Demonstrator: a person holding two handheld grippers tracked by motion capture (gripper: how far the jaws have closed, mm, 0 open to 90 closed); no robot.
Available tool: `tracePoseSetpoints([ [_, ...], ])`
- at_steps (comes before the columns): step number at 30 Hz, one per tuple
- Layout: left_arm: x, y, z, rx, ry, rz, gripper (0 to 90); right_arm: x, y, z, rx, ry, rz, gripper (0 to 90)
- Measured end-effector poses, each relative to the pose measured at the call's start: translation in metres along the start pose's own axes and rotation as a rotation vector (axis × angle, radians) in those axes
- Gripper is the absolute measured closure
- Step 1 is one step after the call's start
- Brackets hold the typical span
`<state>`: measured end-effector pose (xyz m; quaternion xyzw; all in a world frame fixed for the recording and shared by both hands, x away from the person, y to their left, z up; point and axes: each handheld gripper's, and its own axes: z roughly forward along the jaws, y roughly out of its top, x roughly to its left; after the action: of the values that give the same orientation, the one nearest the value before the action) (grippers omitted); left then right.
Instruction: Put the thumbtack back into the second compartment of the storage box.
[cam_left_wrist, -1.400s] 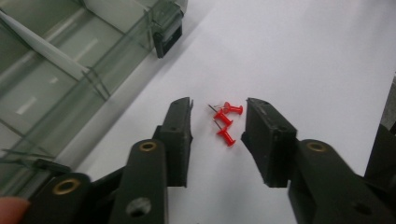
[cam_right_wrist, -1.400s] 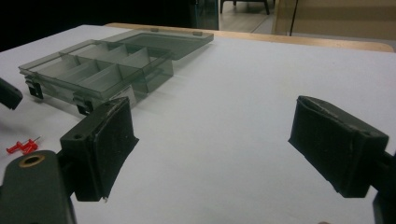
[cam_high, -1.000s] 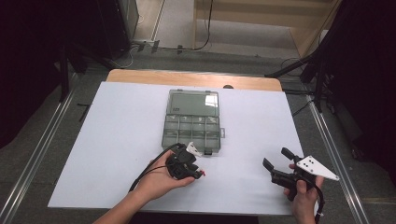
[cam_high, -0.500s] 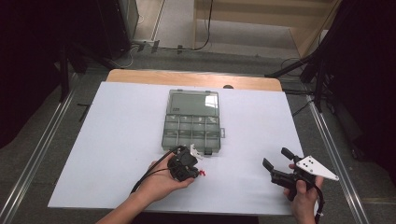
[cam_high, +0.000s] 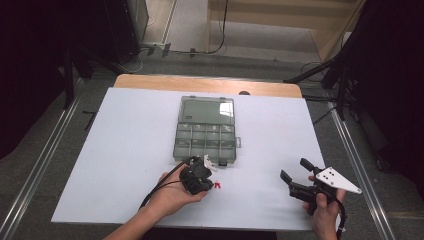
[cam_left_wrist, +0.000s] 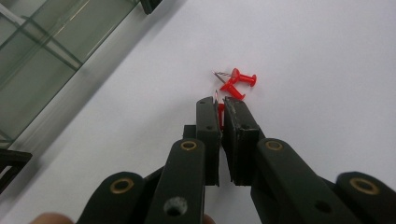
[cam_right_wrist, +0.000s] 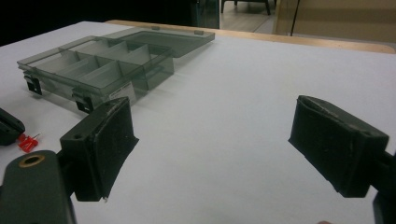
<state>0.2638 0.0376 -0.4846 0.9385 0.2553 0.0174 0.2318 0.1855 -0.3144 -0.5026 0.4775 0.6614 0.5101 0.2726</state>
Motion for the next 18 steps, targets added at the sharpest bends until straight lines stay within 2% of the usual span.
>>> tracePoseSetpoints([
  [11, 0.003, 0.0, -0.004, -0.019, -0.015, 0.017, 85.4, -0.001, 0.0, -0.001, -0.008, -0.007, -0.003, 14.1],
  [18, 0.008, 0.0, -0.011, -0.034, -0.015, 0.013, 85.5, 0.0, 0.0, -0.001, -0.01, -0.008, -0.005, 14.1],
])
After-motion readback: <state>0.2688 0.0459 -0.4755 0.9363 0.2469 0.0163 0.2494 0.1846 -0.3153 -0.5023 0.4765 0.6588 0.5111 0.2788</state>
